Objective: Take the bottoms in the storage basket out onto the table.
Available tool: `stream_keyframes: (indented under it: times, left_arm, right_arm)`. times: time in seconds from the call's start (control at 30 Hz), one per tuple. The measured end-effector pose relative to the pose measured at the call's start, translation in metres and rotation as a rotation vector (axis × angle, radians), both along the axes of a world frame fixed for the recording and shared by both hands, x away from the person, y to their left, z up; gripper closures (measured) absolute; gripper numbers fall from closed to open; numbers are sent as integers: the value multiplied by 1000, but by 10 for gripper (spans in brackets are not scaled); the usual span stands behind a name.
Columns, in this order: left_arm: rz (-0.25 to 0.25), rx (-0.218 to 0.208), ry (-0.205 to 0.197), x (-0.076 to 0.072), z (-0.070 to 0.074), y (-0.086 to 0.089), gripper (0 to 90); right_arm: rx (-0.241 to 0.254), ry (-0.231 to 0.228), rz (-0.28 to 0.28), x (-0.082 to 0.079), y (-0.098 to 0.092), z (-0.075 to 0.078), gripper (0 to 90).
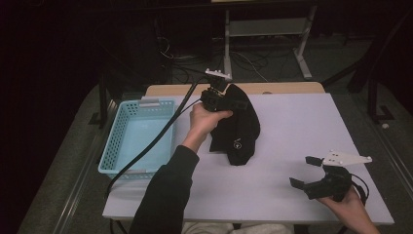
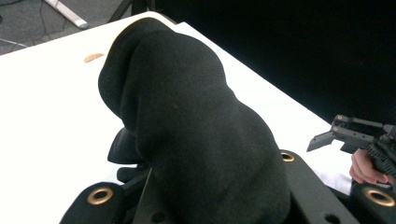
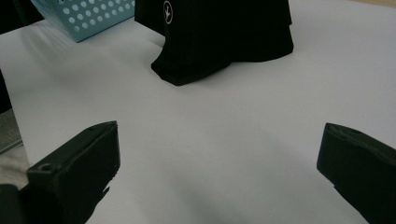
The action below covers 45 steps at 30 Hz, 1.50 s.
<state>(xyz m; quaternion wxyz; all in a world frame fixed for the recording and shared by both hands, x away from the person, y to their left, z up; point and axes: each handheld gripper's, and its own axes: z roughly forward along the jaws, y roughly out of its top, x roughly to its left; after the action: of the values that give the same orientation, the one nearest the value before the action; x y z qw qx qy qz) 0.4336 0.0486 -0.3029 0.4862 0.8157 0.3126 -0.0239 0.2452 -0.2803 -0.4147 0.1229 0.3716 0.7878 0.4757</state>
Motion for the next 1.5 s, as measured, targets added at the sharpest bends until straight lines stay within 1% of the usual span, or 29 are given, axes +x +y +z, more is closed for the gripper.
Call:
stream_keyframes:
  times: [0.53, 0.63, 0.8, 1.07, 1.13, 1.23, 1.37, 1.43, 1.5]
  left_arm:
    - [-37, -9, 31, 2, -31, -15, 759]
    - [-46, 1, 34, 1, -35, -17, 759]
    - [-51, 4, 48, 0, -41, -20, 757]
    - [-85, 11, 64, -2, -53, -26, 745]
    - [-108, 17, 67, -2, -56, -28, 728]
    - [-120, 36, 63, -5, -59, -30, 706]
    - [-139, 50, 79, -6, -65, -33, 676]
    - [-143, 58, 92, -7, -68, -34, 632]
    - [-144, 77, 100, -8, -70, -35, 595]
  right_arm:
    - [-15, 2, 5, 0, 2, -2, 0]
    - [-16, 3, 4, 0, 2, -2, 0]
    - [-17, 5, 5, 0, 2, -2, 0]
    - [-18, 8, 7, 0, 2, -2, 0]
    - [-20, 9, 7, 0, 2, -2, 0]
    - [-19, 8, 7, 0, 2, -2, 0]
    - [-20, 9, 8, 0, 3, -2, 0]
    - [-20, 8, 8, 0, 3, -2, 0]
    - [-21, 8, 8, 0, 3, -2, 0]
